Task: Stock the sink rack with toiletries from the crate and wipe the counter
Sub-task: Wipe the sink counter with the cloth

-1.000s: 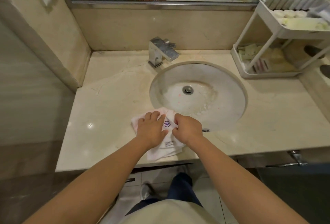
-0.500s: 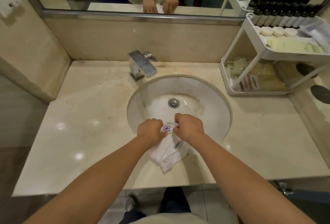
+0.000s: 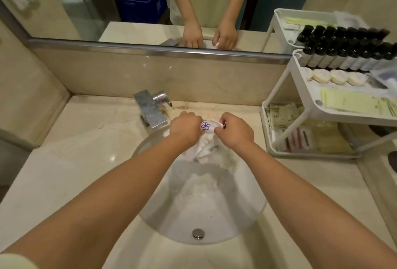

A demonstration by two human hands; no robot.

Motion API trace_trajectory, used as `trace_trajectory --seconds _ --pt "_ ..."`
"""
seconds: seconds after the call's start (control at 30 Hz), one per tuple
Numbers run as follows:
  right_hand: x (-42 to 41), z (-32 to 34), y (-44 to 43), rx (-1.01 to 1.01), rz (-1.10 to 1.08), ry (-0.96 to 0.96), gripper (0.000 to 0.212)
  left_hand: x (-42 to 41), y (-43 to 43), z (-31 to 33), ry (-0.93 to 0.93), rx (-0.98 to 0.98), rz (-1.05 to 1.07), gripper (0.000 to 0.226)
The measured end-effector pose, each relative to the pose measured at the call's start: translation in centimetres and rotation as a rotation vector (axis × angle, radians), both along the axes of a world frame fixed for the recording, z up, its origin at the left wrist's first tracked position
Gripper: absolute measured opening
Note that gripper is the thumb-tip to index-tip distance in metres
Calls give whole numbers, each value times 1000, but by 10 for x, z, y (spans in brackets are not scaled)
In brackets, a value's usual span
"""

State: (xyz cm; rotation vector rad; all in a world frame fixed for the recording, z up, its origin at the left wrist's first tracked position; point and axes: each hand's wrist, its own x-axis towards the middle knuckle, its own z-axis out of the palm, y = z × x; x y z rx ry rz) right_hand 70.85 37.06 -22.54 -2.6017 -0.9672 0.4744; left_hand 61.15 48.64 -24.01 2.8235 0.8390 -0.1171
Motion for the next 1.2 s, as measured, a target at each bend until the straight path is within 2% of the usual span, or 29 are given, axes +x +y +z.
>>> trace_trajectory --seconds 0.27,0.4,0.5,0.7,0.9,1.2 --pt "45 -25 52 91 -107 108 6 53 43 -13 10 126 95 24" --pt "57 -48 65 84 -145 134 17 64 50 -38 -96 66 191 40" --pt "63 -67 65 43 -162 146 21 65 48 -60 -55 7 218 44" --pt "69 -80 64 -9 -163 180 19 68 34 -88 69 -38 158 56" --pt "75 -73 51 -20 -139 161 21 77 26 -92 129 -59 111 58" --pt "85 -69 -2 -51 -301 155 23 111 -8 -94 143 -67 -115 62"
